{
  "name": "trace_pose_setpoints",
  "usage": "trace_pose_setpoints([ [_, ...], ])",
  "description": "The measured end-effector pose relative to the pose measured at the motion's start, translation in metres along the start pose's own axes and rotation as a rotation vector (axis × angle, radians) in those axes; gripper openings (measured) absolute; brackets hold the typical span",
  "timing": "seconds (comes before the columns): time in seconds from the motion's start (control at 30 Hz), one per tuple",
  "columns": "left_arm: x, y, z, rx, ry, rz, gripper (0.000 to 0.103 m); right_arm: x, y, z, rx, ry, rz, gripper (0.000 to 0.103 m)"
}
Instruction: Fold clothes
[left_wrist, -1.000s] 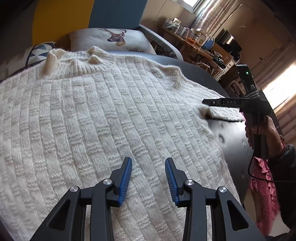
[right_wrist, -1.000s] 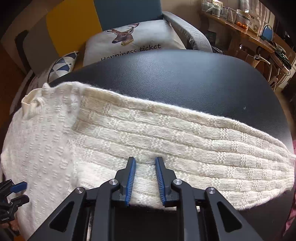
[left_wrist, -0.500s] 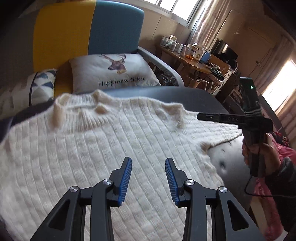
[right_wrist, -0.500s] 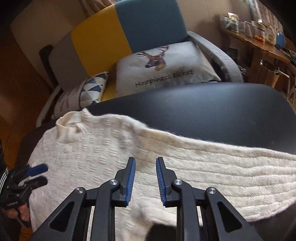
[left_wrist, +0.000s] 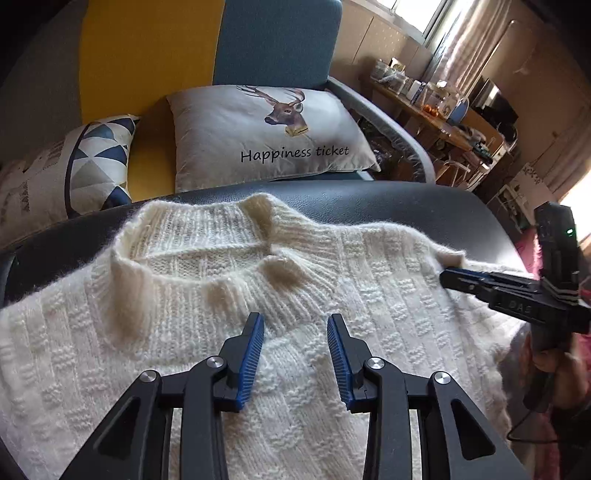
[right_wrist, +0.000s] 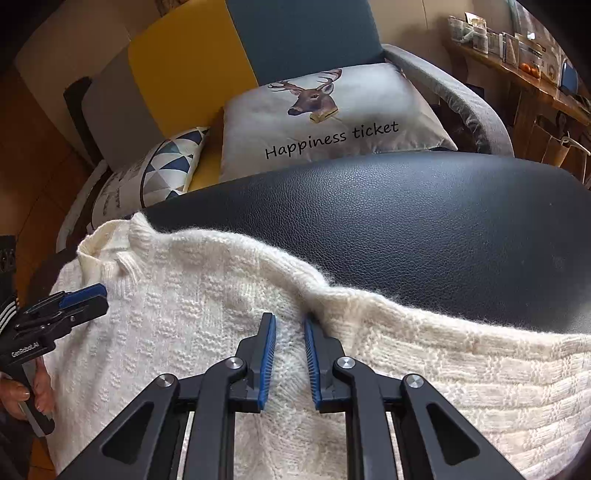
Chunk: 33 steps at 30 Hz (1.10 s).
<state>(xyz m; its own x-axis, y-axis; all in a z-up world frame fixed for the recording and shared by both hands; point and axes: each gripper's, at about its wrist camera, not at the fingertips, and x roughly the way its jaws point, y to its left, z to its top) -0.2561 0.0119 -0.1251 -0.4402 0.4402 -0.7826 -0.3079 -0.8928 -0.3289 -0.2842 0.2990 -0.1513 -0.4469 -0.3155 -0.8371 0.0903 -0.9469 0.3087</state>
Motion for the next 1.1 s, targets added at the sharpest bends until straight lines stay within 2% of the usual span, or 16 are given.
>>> trace_pose_setpoints([
  [0.1,-0.020,0.010,0.008,-0.001,-0.011,-0.100,0.038,-0.013,0.015,0.003,0.010,-0.021,0.114,0.023],
  [0.17,-0.028,0.017,0.021,0.018,0.010,-0.173,0.051,-0.016,0.032,0.004,-0.015,-0.021,0.160,0.023],
  [0.2,-0.024,0.020,0.030,0.027,0.025,-0.181,0.055,-0.015,0.041,0.003,-0.032,-0.013,0.163,0.023],
  [0.27,-0.006,0.033,0.047,0.001,0.064,-0.197,0.056,-0.012,0.056,0.001,-0.064,0.000,0.163,0.023],
  [0.37,0.028,0.050,0.064,-0.092,0.147,-0.262,0.056,-0.004,0.068,0.003,-0.111,0.004,0.150,0.023],
  [0.47,0.055,0.056,0.072,-0.136,0.212,-0.304,0.054,0.007,0.075,0.006,-0.152,0.011,0.142,0.023],
  [0.7,0.071,0.047,0.079,-0.120,0.236,-0.385,0.053,0.016,0.061,-0.001,-0.166,0.005,0.050,0.023],
  [0.8,0.072,0.042,0.081,-0.114,0.230,-0.437,0.044,0.017,0.054,-0.002,-0.162,0.002,0.032,0.023],
  [0.83,0.072,0.041,0.081,-0.112,0.221,-0.440,0.033,0.018,0.052,-0.002,-0.161,0.002,0.028,0.023],
  [0.87,0.070,0.041,0.082,-0.111,0.206,-0.436,0.016,0.020,0.051,-0.002,-0.165,0.004,0.020,0.023],
  [0.9,0.068,0.041,0.083,-0.111,0.183,-0.430,0.007,0.023,0.051,-0.003,-0.172,0.005,0.010,0.023],
  [0.97,0.063,0.042,0.087,-0.107,0.132,-0.402,0.005,0.026,0.052,-0.004,-0.174,-0.001,-0.005,0.023],
  [1.1,0.085,0.044,0.085,-0.083,0.151,-0.225,0.004,0.026,0.050,-0.010,-0.170,-0.031,-0.008,0.023],
])
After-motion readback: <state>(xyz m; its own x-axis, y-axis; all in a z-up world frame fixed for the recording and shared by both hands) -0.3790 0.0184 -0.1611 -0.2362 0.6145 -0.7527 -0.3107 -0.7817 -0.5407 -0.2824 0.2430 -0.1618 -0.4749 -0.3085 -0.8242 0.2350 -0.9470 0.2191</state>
